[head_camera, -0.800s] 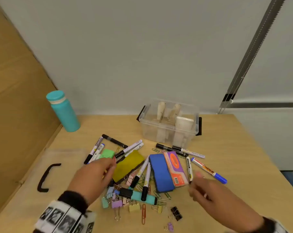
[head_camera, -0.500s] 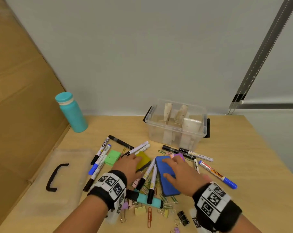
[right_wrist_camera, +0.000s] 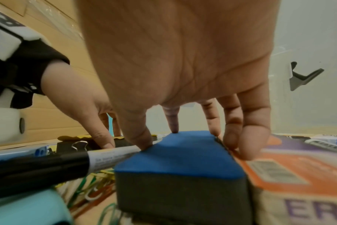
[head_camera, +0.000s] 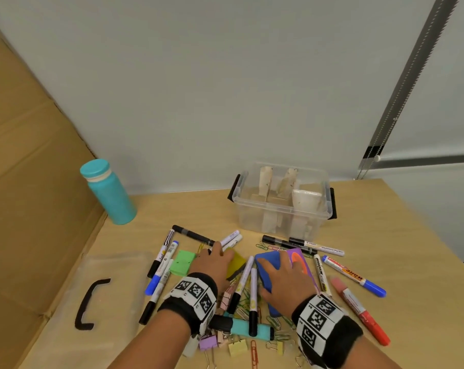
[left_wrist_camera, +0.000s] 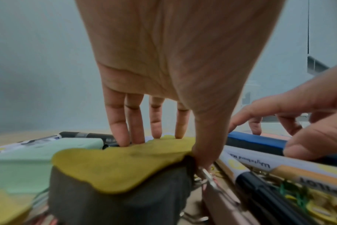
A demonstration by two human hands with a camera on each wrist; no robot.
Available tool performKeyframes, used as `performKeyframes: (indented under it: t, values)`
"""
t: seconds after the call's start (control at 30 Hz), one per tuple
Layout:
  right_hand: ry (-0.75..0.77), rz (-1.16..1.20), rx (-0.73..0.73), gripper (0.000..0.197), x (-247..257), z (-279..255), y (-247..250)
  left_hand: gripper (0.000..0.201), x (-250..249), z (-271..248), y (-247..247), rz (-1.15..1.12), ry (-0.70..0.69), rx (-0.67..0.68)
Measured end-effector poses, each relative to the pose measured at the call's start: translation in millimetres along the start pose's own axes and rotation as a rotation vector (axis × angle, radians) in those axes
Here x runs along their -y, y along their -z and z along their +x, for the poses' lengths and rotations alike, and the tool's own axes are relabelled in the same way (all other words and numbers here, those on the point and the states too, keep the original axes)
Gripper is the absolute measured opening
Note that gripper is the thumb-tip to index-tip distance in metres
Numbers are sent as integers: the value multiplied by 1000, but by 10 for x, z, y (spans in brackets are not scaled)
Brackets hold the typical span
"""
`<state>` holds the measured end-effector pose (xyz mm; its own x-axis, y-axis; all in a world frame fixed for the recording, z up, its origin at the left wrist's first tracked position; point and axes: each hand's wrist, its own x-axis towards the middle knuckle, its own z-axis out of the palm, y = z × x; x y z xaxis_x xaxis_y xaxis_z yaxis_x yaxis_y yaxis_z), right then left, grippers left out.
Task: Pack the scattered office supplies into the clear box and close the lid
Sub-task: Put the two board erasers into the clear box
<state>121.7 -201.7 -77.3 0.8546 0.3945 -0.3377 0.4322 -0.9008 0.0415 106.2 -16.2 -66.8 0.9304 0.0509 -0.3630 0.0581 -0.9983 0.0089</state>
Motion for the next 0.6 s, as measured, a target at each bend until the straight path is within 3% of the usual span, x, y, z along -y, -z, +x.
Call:
performKeyframes:
  t: [0.2,0.37,0.43,0.5,0.6]
  values:
    - [-108,71,33,86,106,35,7,78,142,-59,12,-133,-46,34]
    - [-236,498,55,101,56,-27,62,78,350,-210,60,-455,-66,-91]
    - [-251,677,-14,91,16,-96,81,81,455,-249,57,-605,-84,-130]
    - [-267,902,-102,65,-27,-173,110,85,549,-272,53,-737,-82,-184]
    - [-233,1256,-50,30,-74,-284,230,82,651,-311,44,-872,-56,-287]
